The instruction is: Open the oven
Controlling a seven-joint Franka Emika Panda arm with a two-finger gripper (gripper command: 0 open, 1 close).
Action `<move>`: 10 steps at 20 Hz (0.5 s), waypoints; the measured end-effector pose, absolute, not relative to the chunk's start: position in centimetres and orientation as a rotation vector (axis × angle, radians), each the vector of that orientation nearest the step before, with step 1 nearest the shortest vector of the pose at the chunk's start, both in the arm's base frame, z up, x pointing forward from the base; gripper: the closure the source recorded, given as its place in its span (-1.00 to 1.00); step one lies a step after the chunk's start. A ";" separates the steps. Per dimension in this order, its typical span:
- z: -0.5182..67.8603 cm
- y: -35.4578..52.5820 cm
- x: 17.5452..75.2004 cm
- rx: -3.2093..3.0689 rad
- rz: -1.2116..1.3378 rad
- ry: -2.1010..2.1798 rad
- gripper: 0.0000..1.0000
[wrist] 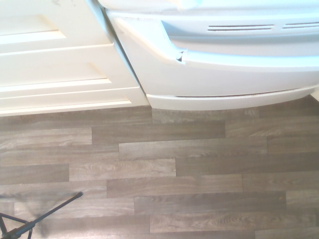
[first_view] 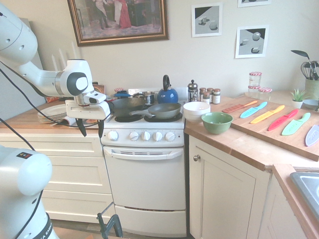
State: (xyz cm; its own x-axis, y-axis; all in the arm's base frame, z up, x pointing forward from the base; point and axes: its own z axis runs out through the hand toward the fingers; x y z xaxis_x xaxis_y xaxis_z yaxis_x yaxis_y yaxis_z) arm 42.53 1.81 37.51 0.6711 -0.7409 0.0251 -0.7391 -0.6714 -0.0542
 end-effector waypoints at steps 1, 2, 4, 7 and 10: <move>37.5 1.8 42.5 -2.836 -0.068 1.257 -1.00; 37.3 1.7 42.4 -2.837 -0.061 1.258 -1.00; 36.1 1.6 42.2 -2.831 -0.023 1.305 -1.00; 32.6 0.9 42.8 -2.828 0.011 1.433 -1.00; 28.2 0.2 44.2 -2.804 -0.071 1.486 -1.00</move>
State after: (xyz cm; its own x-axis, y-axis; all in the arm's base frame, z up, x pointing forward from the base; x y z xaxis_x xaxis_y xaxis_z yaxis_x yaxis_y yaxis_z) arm 44.23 0.20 28.23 0.5608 -0.8261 0.0549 -0.8276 -0.5612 0.0080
